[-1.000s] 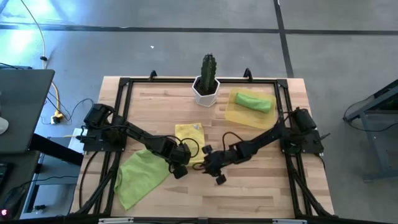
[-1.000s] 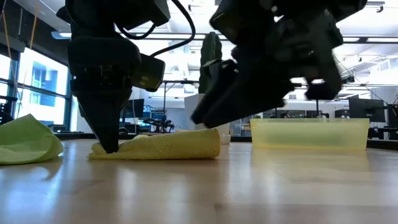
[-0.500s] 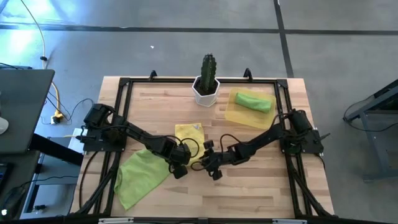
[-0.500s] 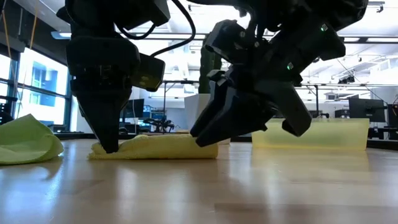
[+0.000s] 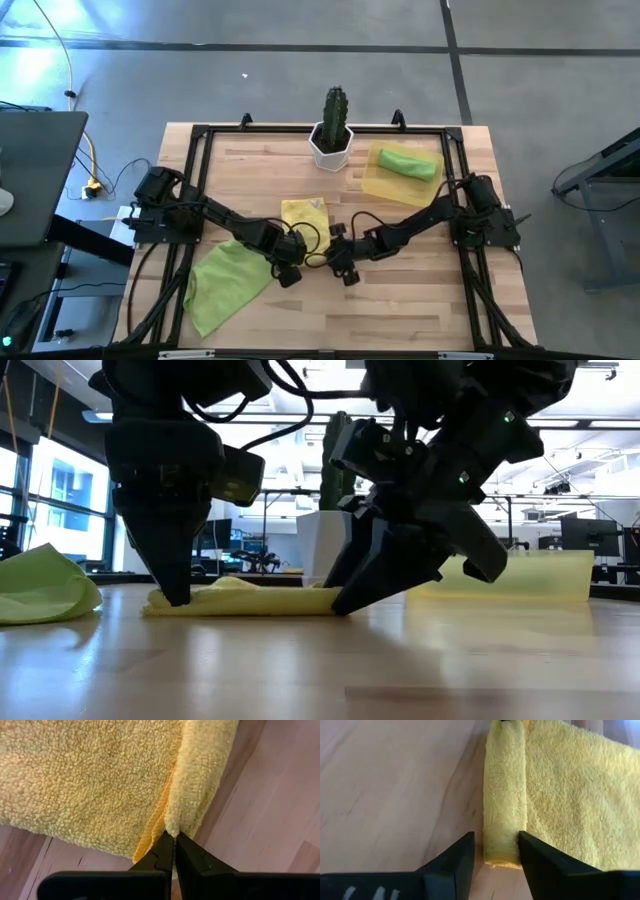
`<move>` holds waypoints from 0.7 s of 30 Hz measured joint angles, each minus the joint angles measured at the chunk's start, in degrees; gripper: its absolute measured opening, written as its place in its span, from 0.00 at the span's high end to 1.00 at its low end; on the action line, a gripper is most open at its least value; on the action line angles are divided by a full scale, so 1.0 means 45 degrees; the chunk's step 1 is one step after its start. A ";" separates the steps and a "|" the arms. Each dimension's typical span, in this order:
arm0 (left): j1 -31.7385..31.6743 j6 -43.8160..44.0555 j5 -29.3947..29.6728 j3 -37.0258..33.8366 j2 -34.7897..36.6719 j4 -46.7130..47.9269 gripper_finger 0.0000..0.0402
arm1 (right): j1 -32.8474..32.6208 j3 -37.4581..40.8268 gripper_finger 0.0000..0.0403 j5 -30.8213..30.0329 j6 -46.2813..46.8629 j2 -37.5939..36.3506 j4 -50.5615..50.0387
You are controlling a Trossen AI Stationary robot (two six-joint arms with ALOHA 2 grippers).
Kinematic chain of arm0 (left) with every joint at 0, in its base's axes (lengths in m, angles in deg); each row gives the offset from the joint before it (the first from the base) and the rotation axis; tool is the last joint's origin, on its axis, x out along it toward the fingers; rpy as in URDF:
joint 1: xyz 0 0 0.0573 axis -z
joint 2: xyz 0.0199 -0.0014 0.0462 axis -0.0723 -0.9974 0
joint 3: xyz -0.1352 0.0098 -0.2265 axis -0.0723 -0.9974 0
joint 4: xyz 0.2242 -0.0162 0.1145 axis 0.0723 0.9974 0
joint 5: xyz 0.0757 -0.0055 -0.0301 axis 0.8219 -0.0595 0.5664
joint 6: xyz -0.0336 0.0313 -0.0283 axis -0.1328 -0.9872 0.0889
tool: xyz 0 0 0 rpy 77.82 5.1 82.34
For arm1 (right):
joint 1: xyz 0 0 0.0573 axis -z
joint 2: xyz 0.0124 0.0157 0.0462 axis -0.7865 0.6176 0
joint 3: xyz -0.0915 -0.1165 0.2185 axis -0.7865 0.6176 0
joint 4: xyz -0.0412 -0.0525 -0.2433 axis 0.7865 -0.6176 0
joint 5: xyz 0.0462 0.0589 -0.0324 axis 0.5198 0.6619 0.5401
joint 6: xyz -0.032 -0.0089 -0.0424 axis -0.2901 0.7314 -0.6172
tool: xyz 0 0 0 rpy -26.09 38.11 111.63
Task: Roll microfiber towels into tight, uniform cylinder then place into a basket
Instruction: Roll the yellow towel
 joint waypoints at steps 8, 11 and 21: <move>-0.0010 0.0000 -0.0131 -0.0023 0.0116 -0.0350 1.00 | 0.0361 -0.0036 0.62 0.1055 0.1805 0.0083 -0.0329; -0.0010 0.0002 -0.0133 0.0060 0.0317 -0.0188 0.99 | 0.0389 -0.0050 0.68 0.1115 0.2182 0.0345 -0.0347; 0.0010 -0.1373 -0.0248 0.1133 0.0790 0.1070 0.81 | 0.0414 -0.0083 0.98 0.1312 0.3181 0.0560 -0.0661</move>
